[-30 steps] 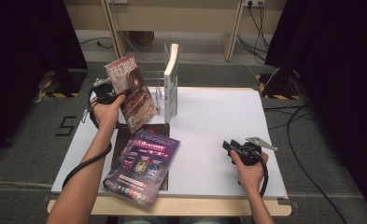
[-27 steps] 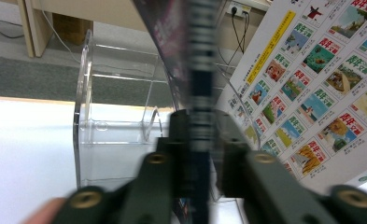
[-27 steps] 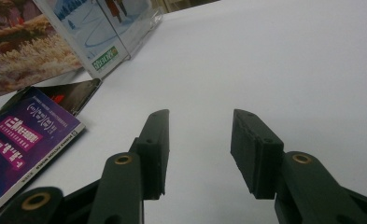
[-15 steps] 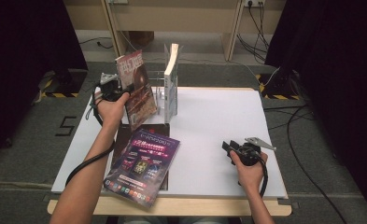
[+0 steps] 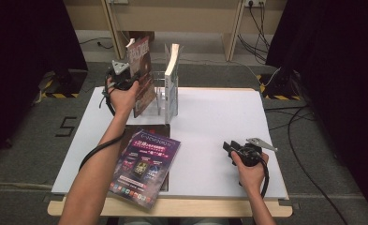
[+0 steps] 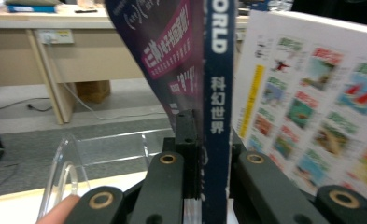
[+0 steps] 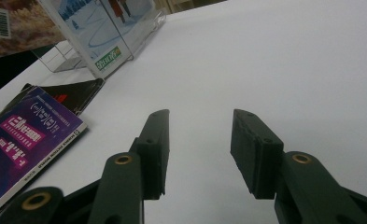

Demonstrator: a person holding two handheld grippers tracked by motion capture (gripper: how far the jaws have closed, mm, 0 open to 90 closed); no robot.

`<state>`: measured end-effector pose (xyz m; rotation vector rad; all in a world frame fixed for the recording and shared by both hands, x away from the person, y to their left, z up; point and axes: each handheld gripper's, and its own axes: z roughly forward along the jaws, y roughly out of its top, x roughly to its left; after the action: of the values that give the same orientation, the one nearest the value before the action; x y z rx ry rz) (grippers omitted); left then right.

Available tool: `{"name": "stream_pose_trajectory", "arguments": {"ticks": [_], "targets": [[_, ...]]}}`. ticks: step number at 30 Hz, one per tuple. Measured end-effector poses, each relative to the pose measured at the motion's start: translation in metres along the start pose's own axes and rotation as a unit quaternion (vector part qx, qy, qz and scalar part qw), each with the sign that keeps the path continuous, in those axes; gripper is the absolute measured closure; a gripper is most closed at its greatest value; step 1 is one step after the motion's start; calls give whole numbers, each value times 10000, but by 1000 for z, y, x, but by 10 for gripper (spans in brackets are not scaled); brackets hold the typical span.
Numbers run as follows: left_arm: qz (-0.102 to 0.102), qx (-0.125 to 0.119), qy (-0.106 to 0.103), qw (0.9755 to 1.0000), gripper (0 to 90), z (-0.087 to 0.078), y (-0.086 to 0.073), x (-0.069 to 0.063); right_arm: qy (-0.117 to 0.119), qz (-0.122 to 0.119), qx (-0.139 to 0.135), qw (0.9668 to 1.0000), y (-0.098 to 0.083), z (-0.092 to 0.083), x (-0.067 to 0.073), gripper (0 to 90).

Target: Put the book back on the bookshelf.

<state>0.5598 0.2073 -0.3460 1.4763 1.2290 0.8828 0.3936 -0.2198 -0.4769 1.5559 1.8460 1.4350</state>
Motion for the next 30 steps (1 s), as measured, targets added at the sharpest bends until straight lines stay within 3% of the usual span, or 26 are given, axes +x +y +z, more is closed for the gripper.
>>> {"name": "stream_pose_trajectory", "arguments": {"ticks": [5, 11, 16, 22, 24, 30], "targets": [[24, 15, 134, 9999, 832, 11, -14, 2, 23, 13, -2, 10000, 1, 0, 0, 583], [249, 41, 147, 9996, 822, 7, -25, 1, 38, -48, 12, 10000, 0, 1, 0, 583], [272, 172, 3, 9995, 804, -6, -31, 8, 42, -29, 20, 10000, 0, 0, 1, 583], [-32, 280, -256, 9993, 783, -20, -38, 20, 41, 53, 31, 10000, 0, -1, 0, 583], [-9, 307, -289, 9991, 770, -25, -40, 23, 45, 63, 47, 10000, -1, 0, 1, 583], [-487, 97, -522, 9974, 774, -32, -48, 29, 54, -4, 86, 9999, -2, 2, 2, 582]]}}
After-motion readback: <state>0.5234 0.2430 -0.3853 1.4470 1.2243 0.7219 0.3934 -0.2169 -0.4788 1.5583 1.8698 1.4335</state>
